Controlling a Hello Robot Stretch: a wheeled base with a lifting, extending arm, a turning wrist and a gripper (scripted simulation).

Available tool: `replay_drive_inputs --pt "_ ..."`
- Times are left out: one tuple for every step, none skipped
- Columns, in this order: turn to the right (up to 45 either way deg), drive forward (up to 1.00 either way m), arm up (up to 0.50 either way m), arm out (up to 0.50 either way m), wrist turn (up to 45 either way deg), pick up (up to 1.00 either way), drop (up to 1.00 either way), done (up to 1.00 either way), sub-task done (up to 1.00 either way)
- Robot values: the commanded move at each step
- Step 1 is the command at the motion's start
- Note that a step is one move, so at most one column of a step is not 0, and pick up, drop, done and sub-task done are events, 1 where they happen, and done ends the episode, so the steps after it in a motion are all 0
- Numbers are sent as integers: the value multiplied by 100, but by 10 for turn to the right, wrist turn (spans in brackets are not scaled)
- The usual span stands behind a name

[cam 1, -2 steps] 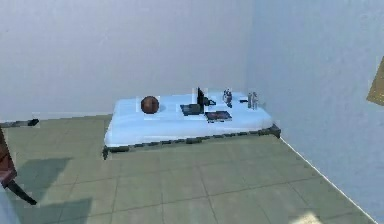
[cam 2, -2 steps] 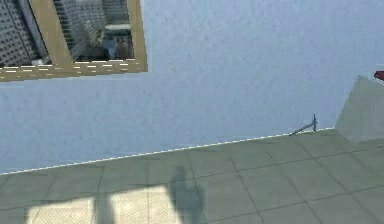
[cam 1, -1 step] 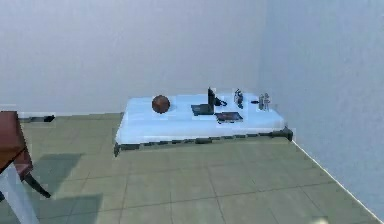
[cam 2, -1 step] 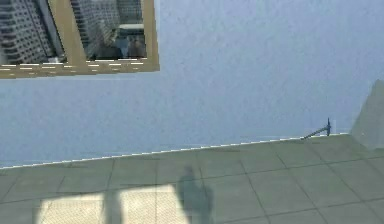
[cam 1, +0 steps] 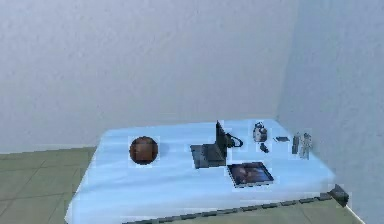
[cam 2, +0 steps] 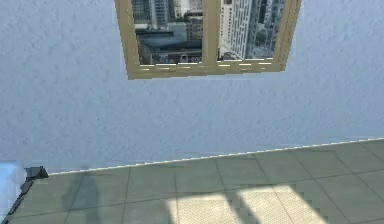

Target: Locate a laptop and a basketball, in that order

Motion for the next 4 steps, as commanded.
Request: replay_drive_inputs --pt "0 40 0 0 0 0 0 0 0" --pt "0 0 0 0 0 0 0 0 100" --pt "-210 0 0 0 0 0 0 0 0" --pt "0 0 0 0 0 0 0 100 0"
